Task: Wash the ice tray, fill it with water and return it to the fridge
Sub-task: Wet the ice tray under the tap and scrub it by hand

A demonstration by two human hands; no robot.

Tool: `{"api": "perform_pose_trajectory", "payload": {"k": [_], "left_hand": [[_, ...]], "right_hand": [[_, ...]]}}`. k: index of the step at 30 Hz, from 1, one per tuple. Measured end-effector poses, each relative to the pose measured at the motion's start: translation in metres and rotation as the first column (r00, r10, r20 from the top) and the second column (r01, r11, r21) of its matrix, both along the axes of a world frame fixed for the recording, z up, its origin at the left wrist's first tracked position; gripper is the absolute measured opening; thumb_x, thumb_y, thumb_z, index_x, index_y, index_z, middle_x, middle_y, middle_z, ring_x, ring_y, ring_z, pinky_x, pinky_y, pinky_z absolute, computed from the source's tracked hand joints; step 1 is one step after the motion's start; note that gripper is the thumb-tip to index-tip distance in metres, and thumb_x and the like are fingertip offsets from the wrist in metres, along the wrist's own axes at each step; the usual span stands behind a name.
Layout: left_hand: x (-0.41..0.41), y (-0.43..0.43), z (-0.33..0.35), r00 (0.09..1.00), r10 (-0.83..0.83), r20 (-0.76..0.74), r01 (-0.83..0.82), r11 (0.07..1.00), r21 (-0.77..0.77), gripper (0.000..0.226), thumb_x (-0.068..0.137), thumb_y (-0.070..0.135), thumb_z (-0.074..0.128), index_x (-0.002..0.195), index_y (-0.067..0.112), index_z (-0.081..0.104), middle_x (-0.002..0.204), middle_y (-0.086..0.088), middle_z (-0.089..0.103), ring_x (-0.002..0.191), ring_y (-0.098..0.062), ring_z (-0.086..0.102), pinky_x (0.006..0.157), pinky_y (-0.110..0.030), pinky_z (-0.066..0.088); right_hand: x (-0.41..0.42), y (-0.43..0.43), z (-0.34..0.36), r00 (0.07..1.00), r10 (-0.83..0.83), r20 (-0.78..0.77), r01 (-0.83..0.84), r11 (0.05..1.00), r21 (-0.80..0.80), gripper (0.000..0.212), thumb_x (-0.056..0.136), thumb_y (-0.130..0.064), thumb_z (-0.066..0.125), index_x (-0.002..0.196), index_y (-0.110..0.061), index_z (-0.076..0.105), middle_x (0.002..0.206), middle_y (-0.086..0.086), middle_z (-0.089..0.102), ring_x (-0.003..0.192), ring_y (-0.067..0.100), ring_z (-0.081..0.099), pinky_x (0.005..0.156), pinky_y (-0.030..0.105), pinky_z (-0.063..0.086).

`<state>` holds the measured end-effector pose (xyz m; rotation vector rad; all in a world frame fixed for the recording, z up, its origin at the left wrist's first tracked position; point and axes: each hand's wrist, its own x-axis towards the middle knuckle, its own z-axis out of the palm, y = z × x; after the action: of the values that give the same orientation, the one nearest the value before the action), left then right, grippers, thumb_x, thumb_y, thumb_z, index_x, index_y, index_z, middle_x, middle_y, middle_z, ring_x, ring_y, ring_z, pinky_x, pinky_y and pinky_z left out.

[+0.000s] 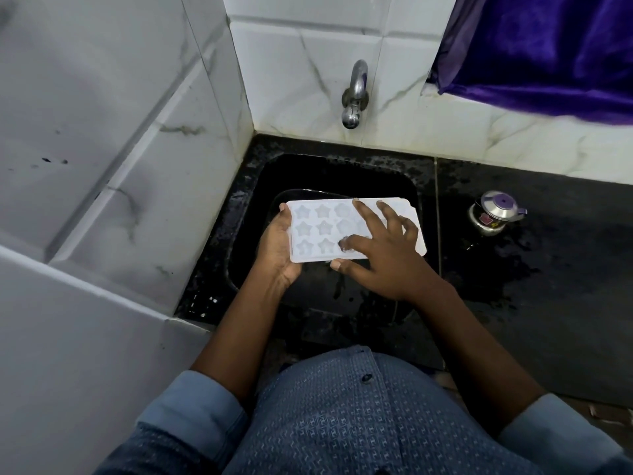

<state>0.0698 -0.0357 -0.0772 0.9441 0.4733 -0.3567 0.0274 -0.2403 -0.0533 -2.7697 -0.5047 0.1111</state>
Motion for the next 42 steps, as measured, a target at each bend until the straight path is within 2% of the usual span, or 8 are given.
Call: {"api": "perform_pose_trajectory", "payload": {"k": [6, 10, 14, 22, 26, 29, 34, 42], "left_hand": [[-0.0021, -0.0024, -0.0008, 1.000, -0.023, 0.016, 0.023, 1.000, -0.003, 0.067, 0.110, 0.059, 0.034, 0.127, 0.003, 0.067, 0.124, -0.022, 0.074, 0.106, -0.038, 0.076, 0.084, -0.051, 0.063], [-0.0007, -0.0016, -0.0038, 1.000, -0.014, 0.016, 0.014, 1.000, 0.002, 0.070, 0.109, 0.060, 0.035, 0.134, 0.001, 0.064, 0.129, -0.024, 0.072, 0.118, -0.044, 0.070, 0.097, -0.057, 0.058], [-0.0012, -0.0026, -0.0049, 1.000, -0.020, 0.006, 0.020, 1.000, -0.004, 0.070, 0.109, 0.060, 0.035, 0.133, 0.001, 0.065, 0.129, -0.024, 0.072, 0.118, -0.044, 0.070, 0.103, -0.060, 0.054], [-0.0007, -0.0004, -0.0012, 1.000, -0.007, 0.007, 0.008, 1.000, -0.016, 0.069, 0.109, 0.060, 0.034, 0.128, 0.002, 0.067, 0.126, -0.024, 0.073, 0.112, -0.042, 0.072, 0.094, -0.056, 0.058], [-0.0023, 0.0004, -0.0018, 1.000, -0.004, -0.003, 0.004, 1.000, 0.001, 0.069, 0.109, 0.059, 0.036, 0.132, 0.002, 0.066, 0.127, -0.024, 0.073, 0.118, -0.044, 0.070, 0.097, -0.058, 0.057], [-0.0043, 0.0002, 0.0002, 1.000, -0.013, -0.007, 0.013, 1.000, 0.006, 0.067, 0.110, 0.058, 0.035, 0.126, 0.002, 0.068, 0.124, -0.024, 0.074, 0.109, -0.041, 0.074, 0.089, -0.054, 0.060], [-0.0053, 0.0024, 0.0011, 1.000, -0.017, 0.010, 0.017, 1.000, 0.016, 0.069, 0.109, 0.059, 0.036, 0.133, 0.002, 0.065, 0.128, -0.024, 0.072, 0.114, -0.042, 0.072, 0.093, -0.056, 0.059], [-0.0045, 0.0020, 0.0039, 0.999, -0.041, 0.020, 0.040, 0.999, 0.003, 0.071, 0.109, 0.060, 0.035, 0.135, 0.001, 0.063, 0.127, -0.024, 0.073, 0.112, -0.041, 0.073, 0.086, -0.052, 0.062]], "right_hand": [[0.0010, 0.0003, 0.0039, 0.999, -0.010, -0.033, 0.011, 1.000, 0.011, 0.060, 0.088, -0.085, 0.031, 0.109, -0.041, 0.066, 0.176, -0.003, 0.005, 0.160, 0.028, -0.011, 0.122, 0.057, -0.006], [0.0002, 0.0006, 0.0047, 0.999, -0.021, -0.036, 0.020, 1.000, -0.017, 0.064, 0.087, -0.086, 0.028, 0.113, -0.043, 0.067, 0.176, -0.004, 0.005, 0.160, 0.027, -0.012, 0.121, 0.056, -0.007], [0.0004, 0.0002, 0.0045, 0.999, -0.024, -0.033, 0.024, 1.000, -0.003, 0.062, 0.089, -0.085, 0.031, 0.110, -0.041, 0.069, 0.175, -0.005, 0.006, 0.160, 0.026, -0.012, 0.122, 0.057, -0.007], [-0.0027, 0.0010, 0.0072, 0.999, -0.027, -0.036, 0.027, 1.000, 0.009, 0.065, 0.088, -0.085, 0.029, 0.115, -0.043, 0.070, 0.176, -0.004, 0.007, 0.160, 0.027, -0.011, 0.122, 0.057, -0.007], [-0.0027, 0.0025, 0.0069, 0.999, -0.027, -0.023, 0.027, 1.000, 0.010, 0.060, 0.090, -0.084, 0.032, 0.112, -0.042, 0.070, 0.176, -0.004, 0.007, 0.160, 0.027, -0.012, 0.121, 0.056, -0.008], [-0.0034, 0.0023, 0.0065, 0.999, -0.029, -0.038, 0.029, 0.999, 0.012, 0.060, 0.089, -0.084, 0.032, 0.110, -0.043, 0.071, 0.175, -0.004, 0.007, 0.160, 0.026, -0.013, 0.121, 0.056, -0.010], [-0.0058, 0.0041, 0.0075, 0.999, -0.032, -0.029, 0.032, 0.999, 0.009, 0.064, 0.088, -0.085, 0.028, 0.113, -0.043, 0.070, 0.176, -0.005, 0.006, 0.160, 0.026, -0.012, 0.121, 0.056, -0.008], [-0.0046, 0.0054, 0.0071, 0.999, -0.032, -0.030, 0.033, 0.999, 0.033, 0.063, 0.088, -0.084, 0.031, 0.108, -0.040, 0.072, 0.175, -0.005, 0.007, 0.160, 0.025, -0.011, 0.121, 0.055, -0.009]]}}
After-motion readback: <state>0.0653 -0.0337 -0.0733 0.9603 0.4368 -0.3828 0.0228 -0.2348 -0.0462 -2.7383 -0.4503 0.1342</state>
